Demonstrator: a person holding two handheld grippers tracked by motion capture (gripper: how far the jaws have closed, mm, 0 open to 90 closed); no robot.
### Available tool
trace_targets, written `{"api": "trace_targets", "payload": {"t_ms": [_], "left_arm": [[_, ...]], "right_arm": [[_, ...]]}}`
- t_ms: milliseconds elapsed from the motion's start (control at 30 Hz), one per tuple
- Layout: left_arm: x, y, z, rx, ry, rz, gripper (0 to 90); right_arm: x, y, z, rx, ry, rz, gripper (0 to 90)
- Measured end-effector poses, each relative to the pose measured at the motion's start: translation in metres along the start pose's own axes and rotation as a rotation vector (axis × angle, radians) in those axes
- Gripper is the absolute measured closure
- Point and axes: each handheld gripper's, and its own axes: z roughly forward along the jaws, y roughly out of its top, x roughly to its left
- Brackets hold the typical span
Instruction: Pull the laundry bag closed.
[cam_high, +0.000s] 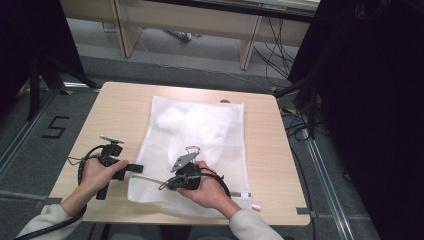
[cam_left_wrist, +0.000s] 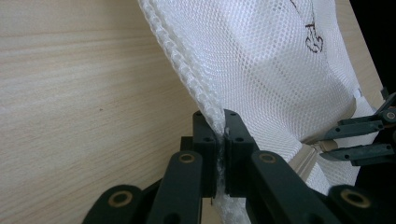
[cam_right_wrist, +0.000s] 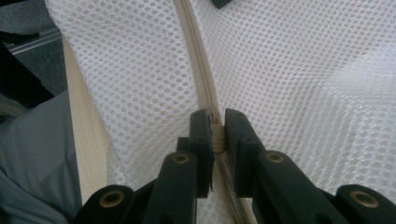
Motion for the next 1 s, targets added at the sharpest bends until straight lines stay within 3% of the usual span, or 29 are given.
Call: {"api": "trace_targets", "payload": {"t_ms": [600,1000], "left_arm": [[0.0006,0.0,0.0001,0.004,-0.005,-0.001,85.2],[0.001,0.0,0.0003,0.008,-0.006,0.0,85.1]], "right_arm": [[-0.0019,-0.0028,-0.0025,0.012,0.0,-0.017,82.6],[-0.0018,-0.0051,-0.0043,0.022,0.003,0.0,82.6]]}}
